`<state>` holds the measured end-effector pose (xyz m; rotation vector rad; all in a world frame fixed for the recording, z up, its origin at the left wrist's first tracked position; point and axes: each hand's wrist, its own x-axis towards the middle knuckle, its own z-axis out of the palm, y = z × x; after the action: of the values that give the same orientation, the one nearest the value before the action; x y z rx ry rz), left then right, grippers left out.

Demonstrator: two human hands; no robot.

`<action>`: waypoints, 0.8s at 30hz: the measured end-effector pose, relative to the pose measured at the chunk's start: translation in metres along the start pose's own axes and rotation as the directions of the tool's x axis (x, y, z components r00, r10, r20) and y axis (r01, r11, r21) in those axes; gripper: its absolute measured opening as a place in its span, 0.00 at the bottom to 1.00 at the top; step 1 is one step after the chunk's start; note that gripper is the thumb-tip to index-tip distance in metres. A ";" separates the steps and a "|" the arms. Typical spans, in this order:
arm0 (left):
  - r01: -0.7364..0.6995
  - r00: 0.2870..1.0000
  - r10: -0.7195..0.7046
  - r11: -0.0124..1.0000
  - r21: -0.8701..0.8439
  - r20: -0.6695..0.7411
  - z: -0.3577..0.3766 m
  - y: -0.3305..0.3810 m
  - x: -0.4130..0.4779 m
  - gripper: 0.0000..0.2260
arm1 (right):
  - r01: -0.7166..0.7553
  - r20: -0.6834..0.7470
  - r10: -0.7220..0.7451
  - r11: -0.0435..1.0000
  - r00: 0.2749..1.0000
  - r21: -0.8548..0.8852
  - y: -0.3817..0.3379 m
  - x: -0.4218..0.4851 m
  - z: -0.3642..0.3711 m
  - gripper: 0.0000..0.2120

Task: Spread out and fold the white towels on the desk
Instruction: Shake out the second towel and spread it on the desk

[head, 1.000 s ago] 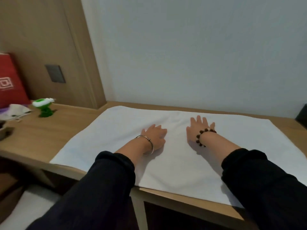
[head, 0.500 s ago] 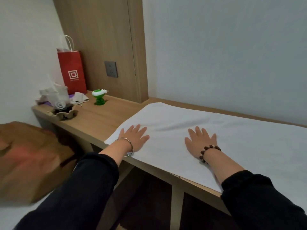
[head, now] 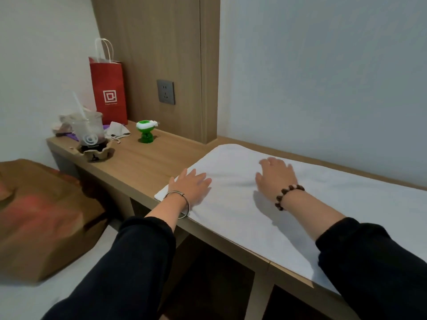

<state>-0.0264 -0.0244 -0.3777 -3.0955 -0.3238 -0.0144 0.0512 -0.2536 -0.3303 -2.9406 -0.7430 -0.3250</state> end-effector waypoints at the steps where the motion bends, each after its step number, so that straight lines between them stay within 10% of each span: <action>1: 0.007 1.000 -0.007 1.000 -0.025 -0.004 0.001 0.001 0.000 0.17 | 0.050 0.003 -0.050 0.997 0.999 0.053 -0.011 0.011 0.004 0.22; 10: 0.080 0.992 -0.104 0.957 -0.279 -0.070 0.011 -0.001 0.007 0.26 | 0.043 0.474 -0.031 0.999 0.880 -0.013 -0.038 0.095 0.050 0.34; 24: 0.098 0.995 -0.098 0.990 -0.100 0.003 0.010 0.000 0.006 0.25 | 0.105 0.356 -0.073 0.992 0.932 -0.071 -0.035 0.066 0.037 0.29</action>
<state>-0.0204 -0.0232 -0.3875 -3.1742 -0.4898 -0.0372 0.0981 -0.1872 -0.3497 -3.0942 -0.9258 0.1783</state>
